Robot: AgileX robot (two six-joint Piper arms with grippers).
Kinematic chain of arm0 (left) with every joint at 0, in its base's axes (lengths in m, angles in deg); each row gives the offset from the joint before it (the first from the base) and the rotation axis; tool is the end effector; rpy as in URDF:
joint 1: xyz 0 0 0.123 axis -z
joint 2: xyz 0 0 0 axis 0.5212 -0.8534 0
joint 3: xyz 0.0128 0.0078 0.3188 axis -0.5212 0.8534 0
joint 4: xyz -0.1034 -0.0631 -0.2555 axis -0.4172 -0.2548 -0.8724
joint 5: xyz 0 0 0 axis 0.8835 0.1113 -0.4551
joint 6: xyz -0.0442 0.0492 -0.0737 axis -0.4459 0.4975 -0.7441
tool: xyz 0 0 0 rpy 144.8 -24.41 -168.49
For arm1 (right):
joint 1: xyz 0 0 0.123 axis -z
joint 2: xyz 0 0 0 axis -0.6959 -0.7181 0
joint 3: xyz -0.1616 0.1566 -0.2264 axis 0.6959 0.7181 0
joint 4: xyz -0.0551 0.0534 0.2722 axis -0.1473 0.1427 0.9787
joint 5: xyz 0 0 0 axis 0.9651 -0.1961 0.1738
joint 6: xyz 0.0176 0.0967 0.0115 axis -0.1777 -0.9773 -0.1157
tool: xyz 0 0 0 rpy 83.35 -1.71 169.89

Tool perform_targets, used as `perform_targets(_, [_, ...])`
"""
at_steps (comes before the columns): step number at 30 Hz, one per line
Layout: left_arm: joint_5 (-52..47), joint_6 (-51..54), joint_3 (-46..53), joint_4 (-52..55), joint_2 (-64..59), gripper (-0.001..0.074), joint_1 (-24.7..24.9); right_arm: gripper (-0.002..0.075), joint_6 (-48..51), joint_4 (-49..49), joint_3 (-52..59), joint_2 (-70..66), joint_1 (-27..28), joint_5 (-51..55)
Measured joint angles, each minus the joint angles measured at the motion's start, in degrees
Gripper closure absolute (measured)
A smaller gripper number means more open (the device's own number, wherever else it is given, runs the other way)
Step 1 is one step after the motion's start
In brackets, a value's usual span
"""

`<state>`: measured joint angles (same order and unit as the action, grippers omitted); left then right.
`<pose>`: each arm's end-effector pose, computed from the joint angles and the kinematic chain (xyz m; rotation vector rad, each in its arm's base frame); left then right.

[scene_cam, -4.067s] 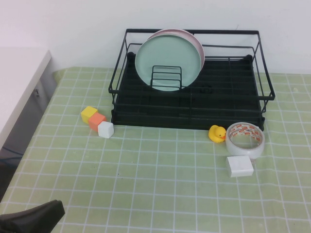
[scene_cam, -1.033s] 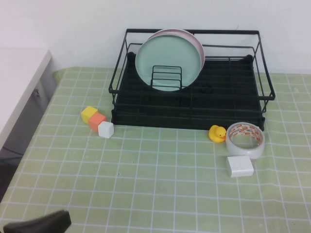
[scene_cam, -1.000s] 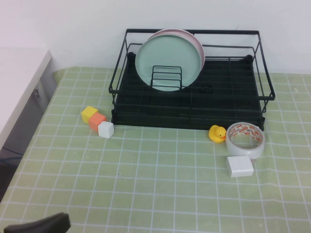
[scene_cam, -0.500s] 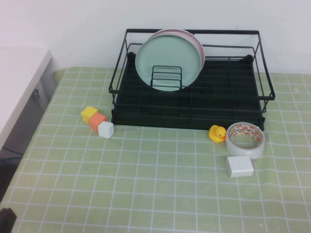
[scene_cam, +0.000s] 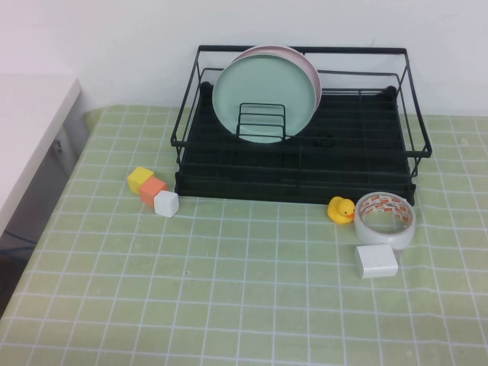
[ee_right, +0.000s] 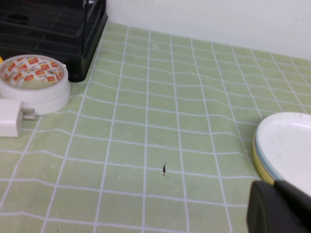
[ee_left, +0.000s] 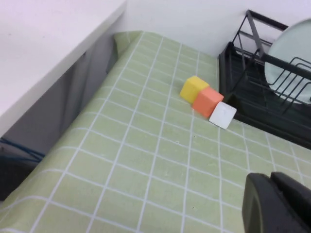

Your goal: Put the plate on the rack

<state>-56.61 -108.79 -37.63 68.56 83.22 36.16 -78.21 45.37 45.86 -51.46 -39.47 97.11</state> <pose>0.0639 -0.0052 0.1851 -0.2871 1.7378 -0.3600 0.0569 -0.0121 0.1734 -0.0626 1.8434 -0.2701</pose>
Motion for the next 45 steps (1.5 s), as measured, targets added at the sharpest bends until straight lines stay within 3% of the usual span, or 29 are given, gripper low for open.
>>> perform_targets(5, [0.3, 1.3, 0.3, 0.0, 2.4, 0.0737, 0.7, 0.072, 0.0, 0.0, 0.0, 0.0, 0.0, 0.0])
perform_targets(14, [-5.8, 13.4, 0.2, 0.0, 3.1, 0.0737, 7.5, 0.072, 0.0, 0.0, 0.0, 0.0, 0.1, 0.0])
perform_targets(45, [-6.1, 14.5, 0.2, 0.0, 3.1, 0.0737, 7.9, 0.0721, 0.0, 0.1, 0.0, 0.0, 0.1, 0.0])
